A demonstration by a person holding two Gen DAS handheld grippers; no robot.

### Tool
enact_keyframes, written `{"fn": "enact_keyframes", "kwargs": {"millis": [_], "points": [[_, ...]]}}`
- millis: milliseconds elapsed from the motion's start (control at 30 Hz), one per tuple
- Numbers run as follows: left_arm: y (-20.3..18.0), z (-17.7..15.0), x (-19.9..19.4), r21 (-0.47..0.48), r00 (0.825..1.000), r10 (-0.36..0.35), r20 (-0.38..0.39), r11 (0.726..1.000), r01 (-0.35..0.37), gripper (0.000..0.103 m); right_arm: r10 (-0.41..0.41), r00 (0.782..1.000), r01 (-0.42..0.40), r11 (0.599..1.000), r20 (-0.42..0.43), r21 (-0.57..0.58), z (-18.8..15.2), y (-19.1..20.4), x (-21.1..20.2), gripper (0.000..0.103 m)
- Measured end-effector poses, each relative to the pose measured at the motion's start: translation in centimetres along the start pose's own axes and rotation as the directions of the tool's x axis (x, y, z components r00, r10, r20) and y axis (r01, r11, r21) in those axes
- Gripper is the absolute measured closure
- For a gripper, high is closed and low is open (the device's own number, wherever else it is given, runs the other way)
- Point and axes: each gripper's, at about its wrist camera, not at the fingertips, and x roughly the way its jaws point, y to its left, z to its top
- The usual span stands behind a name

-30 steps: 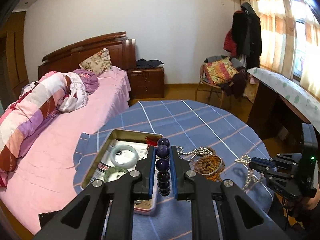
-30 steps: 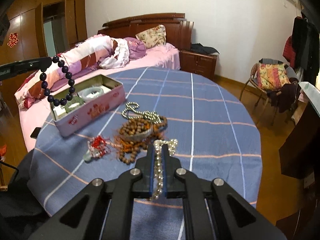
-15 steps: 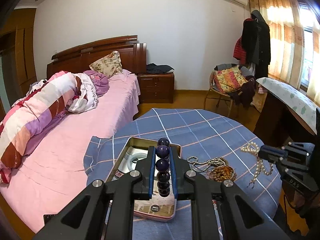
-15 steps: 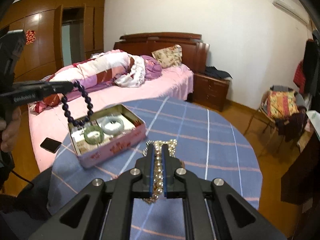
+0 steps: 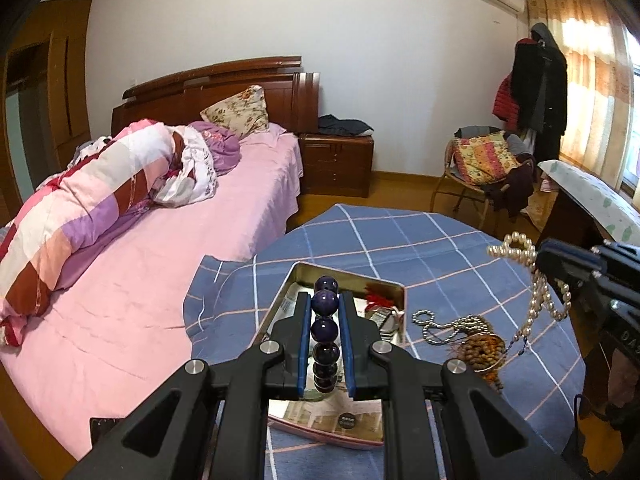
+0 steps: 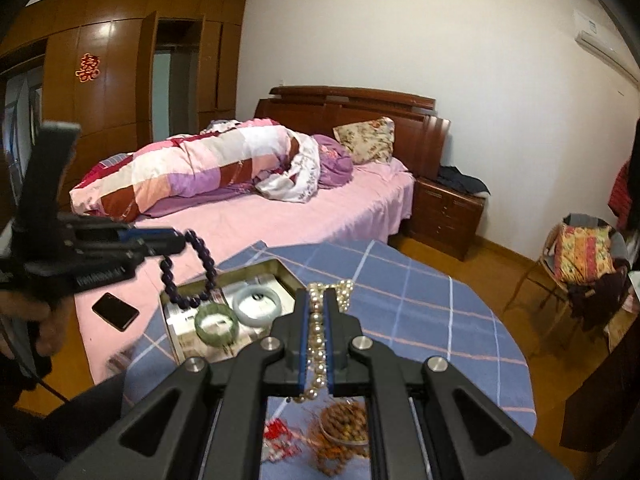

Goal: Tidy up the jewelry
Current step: 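Carry the pearl necklace and purple bracelet over the pink tin with both tools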

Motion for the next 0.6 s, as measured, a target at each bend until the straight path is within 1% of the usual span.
{"fn": "enact_keyframes", "kwargs": {"millis": [267, 400, 600], "points": [[1.6, -0.5, 1.5, -0.029, 0.999, 0.026, -0.031, 0.999, -0.027, 0.09, 0.045, 0.999, -0.045, 0.999, 0.002, -0.014, 1.1, 2.1, 2.3, 0.095], [2.1, -0.8, 2.3, -0.034, 0.998, 0.046, -0.046, 0.998, -0.047, 0.09, 0.067, 0.998, -0.068, 0.998, -0.01, -0.019, 1.1, 3.2, 3.6, 0.095], [2.8, -1.1, 3.2, -0.042, 0.996, 0.054, -0.069, 0.997, -0.057, 0.09, 0.089, 0.995, -0.09, 0.996, -0.036, -0.029, 0.7, 4.5, 5.5, 0.095]]}}
